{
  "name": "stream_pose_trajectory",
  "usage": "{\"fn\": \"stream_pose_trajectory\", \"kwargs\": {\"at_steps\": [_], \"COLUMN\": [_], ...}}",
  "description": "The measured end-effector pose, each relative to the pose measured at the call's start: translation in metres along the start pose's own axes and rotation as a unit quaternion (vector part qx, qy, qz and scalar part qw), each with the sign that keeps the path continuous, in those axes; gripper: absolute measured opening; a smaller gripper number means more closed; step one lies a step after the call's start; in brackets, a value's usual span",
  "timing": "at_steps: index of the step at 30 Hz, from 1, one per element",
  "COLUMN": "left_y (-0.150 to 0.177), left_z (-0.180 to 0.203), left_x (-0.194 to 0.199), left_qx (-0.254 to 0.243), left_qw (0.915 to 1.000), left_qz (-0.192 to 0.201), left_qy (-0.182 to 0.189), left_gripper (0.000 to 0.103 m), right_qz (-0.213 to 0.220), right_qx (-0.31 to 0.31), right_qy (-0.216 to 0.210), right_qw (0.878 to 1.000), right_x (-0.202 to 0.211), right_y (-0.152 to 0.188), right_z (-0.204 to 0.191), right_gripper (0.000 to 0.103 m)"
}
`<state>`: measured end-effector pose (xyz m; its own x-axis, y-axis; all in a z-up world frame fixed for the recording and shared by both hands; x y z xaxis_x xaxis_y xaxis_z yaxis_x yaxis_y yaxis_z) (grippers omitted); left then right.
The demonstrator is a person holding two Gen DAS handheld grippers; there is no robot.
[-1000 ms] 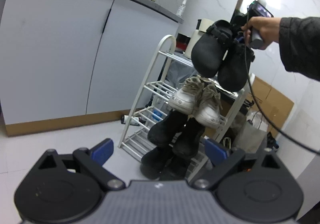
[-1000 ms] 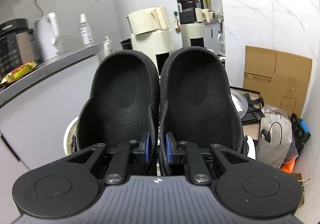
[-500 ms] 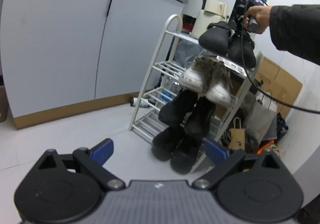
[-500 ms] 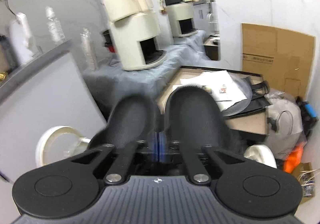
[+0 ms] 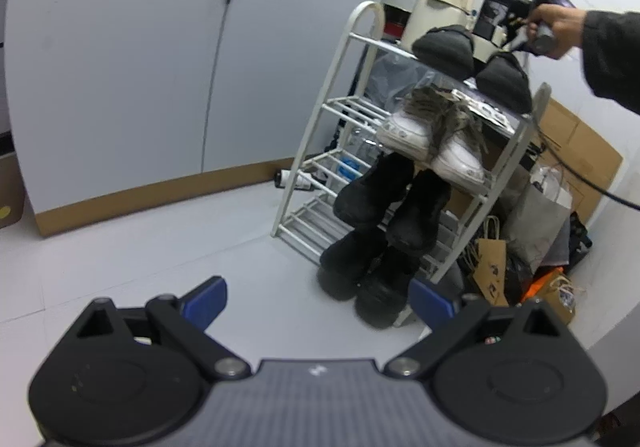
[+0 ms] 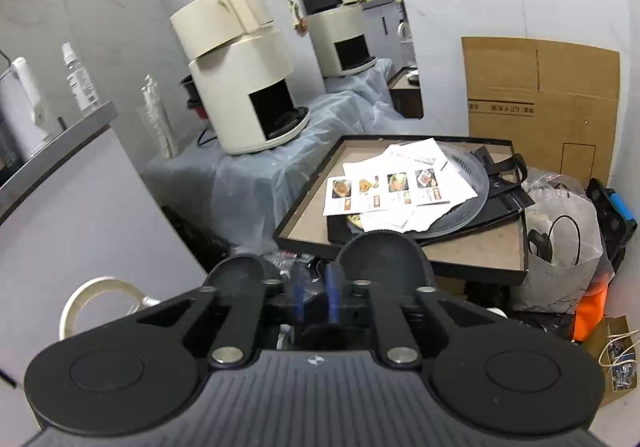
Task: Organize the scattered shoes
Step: 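Carry the black clogs with the right tool up to the rack, then set the black clogs on the top rack shelf and open the right tool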
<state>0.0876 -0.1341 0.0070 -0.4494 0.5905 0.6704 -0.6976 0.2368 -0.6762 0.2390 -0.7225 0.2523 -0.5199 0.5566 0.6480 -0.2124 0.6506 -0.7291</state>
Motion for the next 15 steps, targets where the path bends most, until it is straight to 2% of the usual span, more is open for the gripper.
{"fn": "stream_pose_trajectory", "kwargs": {"at_steps": [1,3,8,13,15], "left_y": [-0.001,-0.002,0.002,0.007,0.009], "left_z": [-0.001,-0.002,-0.004,-0.005,-0.004], "left_x": [0.001,0.0,0.004,0.012,0.018], "left_qx": [0.002,0.003,-0.027,-0.03,-0.035], "left_qw": [1.0,1.0,0.9994,0.9991,0.999], "left_qz": [-0.001,-0.005,-0.019,-0.026,-0.022], "left_qy": [-0.002,-0.008,-0.007,-0.015,-0.016], "left_gripper": [0.099,0.099,0.099,0.099,0.099], "right_qz": [0.001,-0.004,-0.029,-0.035,-0.033], "right_qx": [0.0,0.0,0.008,0.024,0.024], "right_qy": [0.0,-0.004,-0.009,-0.016,-0.017], "right_qw": [1.0,1.0,1.0,0.999,0.999], "right_x": [0.005,0.017,0.053,0.098,0.121], "right_y": [-0.001,-0.001,0.012,0.03,0.035], "right_z": [0.0,0.0,-0.004,-0.004,0.001], "right_gripper": [0.037,0.046,0.054,0.073,0.076]}}
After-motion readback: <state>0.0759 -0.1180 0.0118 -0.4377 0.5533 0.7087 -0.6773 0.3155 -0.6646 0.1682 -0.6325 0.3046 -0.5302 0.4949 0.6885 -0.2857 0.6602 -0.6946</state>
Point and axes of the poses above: each gripper's, at about its wrist camera, not at the fingertips, and x roughly against the way its jaws point, z to its right, y to its underside, the point moved 1 cm from there along -x, roughly the way its jaws point, and after that the axes turned 6 degrees about -z, right-handed, at the moved point
